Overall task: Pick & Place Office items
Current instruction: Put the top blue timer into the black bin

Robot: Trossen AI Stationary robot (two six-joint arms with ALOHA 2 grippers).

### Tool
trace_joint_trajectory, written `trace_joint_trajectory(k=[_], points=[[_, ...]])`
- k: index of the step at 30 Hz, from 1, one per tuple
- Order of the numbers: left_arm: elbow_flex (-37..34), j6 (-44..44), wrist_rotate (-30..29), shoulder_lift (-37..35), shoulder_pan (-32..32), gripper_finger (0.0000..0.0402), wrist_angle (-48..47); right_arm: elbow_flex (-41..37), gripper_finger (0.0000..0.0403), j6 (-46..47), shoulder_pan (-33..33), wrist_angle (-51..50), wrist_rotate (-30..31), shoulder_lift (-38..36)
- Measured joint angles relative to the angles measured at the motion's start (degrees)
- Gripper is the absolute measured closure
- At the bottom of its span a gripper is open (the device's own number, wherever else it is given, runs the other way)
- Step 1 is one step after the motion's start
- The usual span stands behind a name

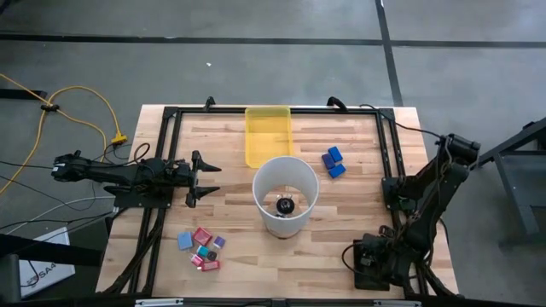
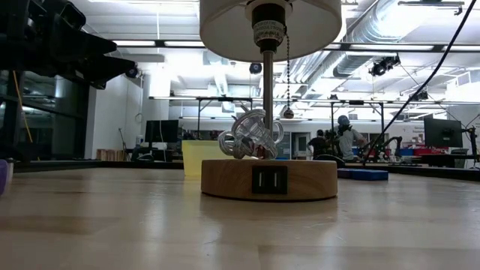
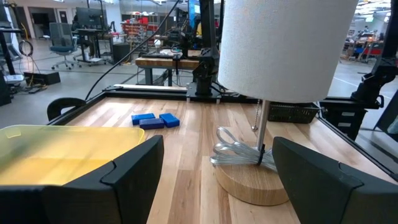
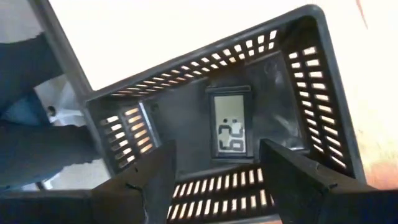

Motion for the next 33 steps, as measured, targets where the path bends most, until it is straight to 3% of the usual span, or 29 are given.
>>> trace_joint_trajectory(k=[19,33], points=[[0.0,0.0,0.0,0.0,0.0,0.0109,0.0,0.0,0.0186,-1.3,-6.3,-2.4,0.2,-4.1],[0.0,0.0,0.0,0.0,0.0,0.0109,0.0,0.0,0.0186,4.1,-19.2,-6.5,0.1,-4.1]])
